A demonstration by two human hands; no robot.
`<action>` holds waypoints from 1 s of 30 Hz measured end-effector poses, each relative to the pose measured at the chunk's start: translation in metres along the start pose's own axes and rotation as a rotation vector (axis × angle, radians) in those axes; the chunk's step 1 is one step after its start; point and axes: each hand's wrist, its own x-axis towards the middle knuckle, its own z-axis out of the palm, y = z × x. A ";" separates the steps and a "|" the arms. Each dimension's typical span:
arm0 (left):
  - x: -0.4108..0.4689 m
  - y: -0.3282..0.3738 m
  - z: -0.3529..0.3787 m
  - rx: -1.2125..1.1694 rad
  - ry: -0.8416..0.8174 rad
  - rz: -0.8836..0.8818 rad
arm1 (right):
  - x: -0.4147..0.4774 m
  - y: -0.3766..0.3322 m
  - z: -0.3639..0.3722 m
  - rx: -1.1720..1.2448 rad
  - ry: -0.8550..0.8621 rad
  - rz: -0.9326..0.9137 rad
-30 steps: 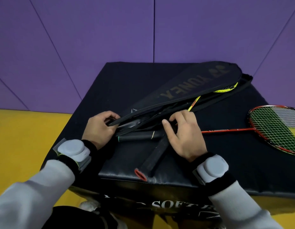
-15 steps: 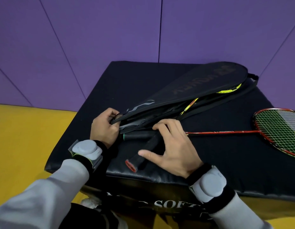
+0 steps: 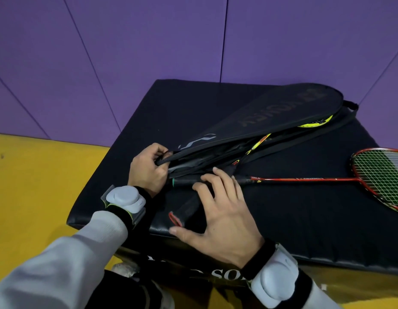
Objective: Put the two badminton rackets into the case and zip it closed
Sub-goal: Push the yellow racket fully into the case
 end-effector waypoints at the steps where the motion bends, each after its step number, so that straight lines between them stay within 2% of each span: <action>1: 0.000 0.000 0.000 0.004 0.000 0.001 | 0.000 -0.001 0.001 0.002 0.004 0.000; 9: 0.000 -0.002 0.001 0.031 -0.011 -0.003 | 0.002 0.004 0.006 0.019 0.046 -0.003; 16: -0.002 0.001 -0.001 0.045 -0.022 0.009 | 0.022 0.030 0.002 -0.002 0.074 0.072; 22: -0.003 0.001 0.000 0.067 -0.023 0.049 | 0.028 0.038 0.003 0.099 0.129 0.098; 24: -0.003 0.000 0.000 0.067 -0.023 0.056 | 0.027 0.033 0.004 0.092 0.156 0.145; 27: -0.003 0.000 0.000 0.061 -0.031 0.047 | 0.024 0.019 0.005 -0.072 0.226 0.320; 30: -0.003 0.000 0.000 0.059 -0.027 0.041 | 0.021 0.015 0.004 -0.099 0.170 0.377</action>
